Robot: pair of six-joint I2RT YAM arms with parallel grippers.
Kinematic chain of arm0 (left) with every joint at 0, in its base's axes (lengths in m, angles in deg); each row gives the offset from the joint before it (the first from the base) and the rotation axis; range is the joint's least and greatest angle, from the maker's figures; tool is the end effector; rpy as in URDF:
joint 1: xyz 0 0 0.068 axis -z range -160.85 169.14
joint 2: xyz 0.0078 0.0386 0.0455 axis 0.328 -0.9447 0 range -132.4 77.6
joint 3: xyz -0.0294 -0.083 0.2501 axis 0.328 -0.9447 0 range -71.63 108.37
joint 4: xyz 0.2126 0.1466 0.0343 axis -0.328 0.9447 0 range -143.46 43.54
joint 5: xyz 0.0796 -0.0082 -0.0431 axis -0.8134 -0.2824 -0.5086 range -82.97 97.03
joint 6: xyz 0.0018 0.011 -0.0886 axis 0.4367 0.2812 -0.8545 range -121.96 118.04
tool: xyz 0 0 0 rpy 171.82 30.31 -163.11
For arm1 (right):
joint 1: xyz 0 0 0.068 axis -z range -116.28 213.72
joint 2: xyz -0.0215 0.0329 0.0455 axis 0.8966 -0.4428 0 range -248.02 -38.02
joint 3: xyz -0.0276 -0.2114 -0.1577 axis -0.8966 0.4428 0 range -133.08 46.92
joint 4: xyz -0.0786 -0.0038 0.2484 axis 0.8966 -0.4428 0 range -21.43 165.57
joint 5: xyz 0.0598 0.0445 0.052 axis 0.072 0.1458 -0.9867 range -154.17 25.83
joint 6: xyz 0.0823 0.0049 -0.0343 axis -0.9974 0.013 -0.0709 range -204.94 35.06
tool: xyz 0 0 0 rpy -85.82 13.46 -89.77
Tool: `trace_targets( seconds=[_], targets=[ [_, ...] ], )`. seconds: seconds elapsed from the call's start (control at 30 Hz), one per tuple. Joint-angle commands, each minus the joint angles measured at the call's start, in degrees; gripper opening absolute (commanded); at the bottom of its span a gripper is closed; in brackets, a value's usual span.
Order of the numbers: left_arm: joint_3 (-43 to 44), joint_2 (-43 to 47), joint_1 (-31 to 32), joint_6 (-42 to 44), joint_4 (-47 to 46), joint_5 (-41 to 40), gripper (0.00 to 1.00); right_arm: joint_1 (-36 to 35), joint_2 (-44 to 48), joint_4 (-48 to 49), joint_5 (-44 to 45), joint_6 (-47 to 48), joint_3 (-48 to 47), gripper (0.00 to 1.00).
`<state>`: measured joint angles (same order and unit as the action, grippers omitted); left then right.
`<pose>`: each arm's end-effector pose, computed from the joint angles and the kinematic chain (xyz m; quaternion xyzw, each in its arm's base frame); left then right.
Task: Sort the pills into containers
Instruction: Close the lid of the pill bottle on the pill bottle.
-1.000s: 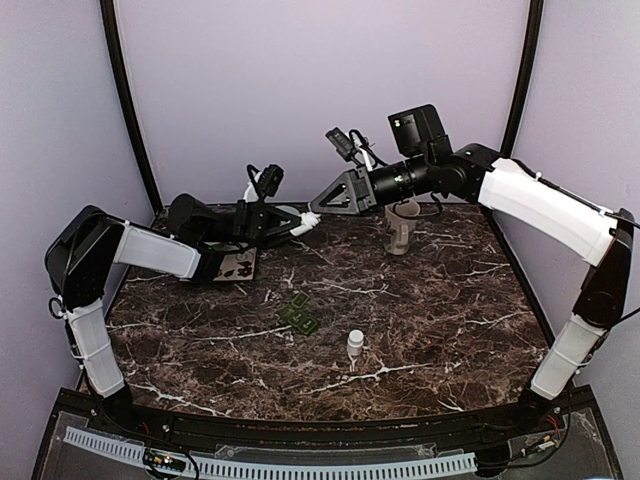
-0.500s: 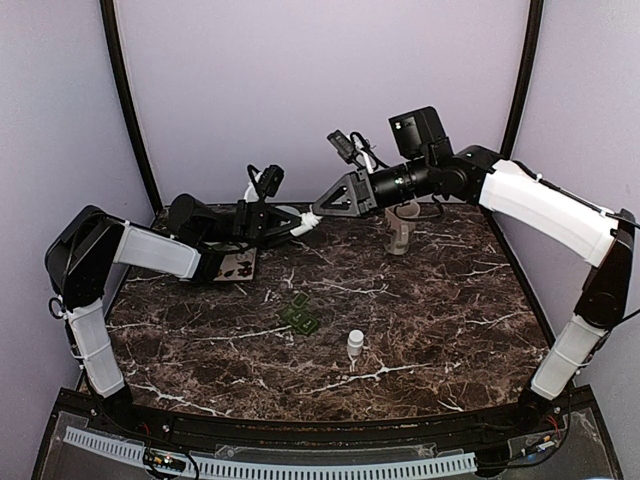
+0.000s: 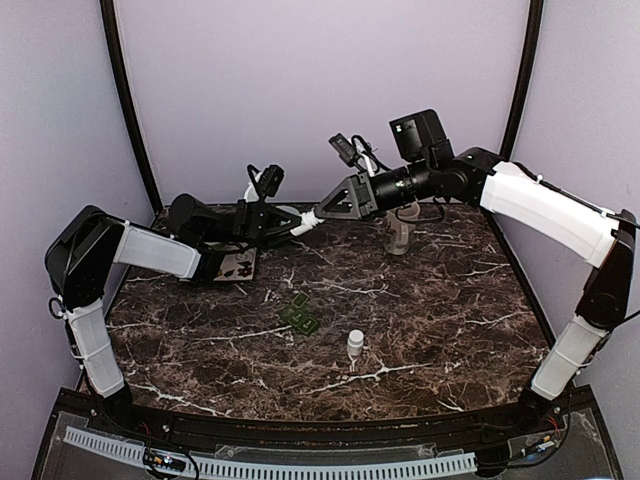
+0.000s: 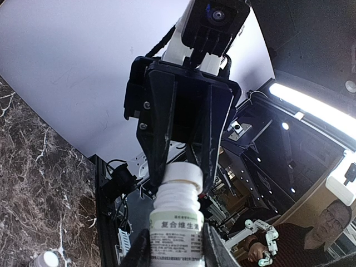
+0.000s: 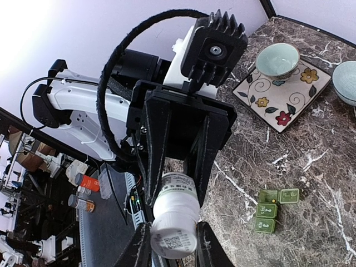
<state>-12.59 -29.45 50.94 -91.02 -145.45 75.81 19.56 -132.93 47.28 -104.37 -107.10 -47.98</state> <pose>0.2813 -0.2616 0.2885 0.3017 0.5323 -0.7695 0.1829 0.2546 0.3187 0.3647 -0.3268 0.7578 0.5104 0.2417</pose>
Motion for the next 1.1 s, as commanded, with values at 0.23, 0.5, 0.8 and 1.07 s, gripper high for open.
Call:
trace_targets(
  seconds=[0.23, 0.5, 0.8, 1.07],
  targets=[
    [1.9, 2.8, 1.3, -0.6, -7.7, 0.0, 0.00, 0.3, 0.8, 2.2, 0.2, -0.1, 1.2, 0.01],
    [2.9, 2.5, 1.4, -1.0, -7.7, 0.2, 0.00, 0.3, 0.3, 2.7, -1.0, -0.4, 1.8, 0.01],
    [4.2, 1.7, 1.7, -1.5, -7.7, 0.3, 0.00, 0.3, -0.3, 4.0, -2.4, -1.2, 2.5, 0.01],
    [5.2, 1.0, 1.8, -1.6, -7.7, 0.0, 0.00, 0.3, -0.6, 4.3, -2.9, -1.3, 3.0, 0.01]
  ],
)
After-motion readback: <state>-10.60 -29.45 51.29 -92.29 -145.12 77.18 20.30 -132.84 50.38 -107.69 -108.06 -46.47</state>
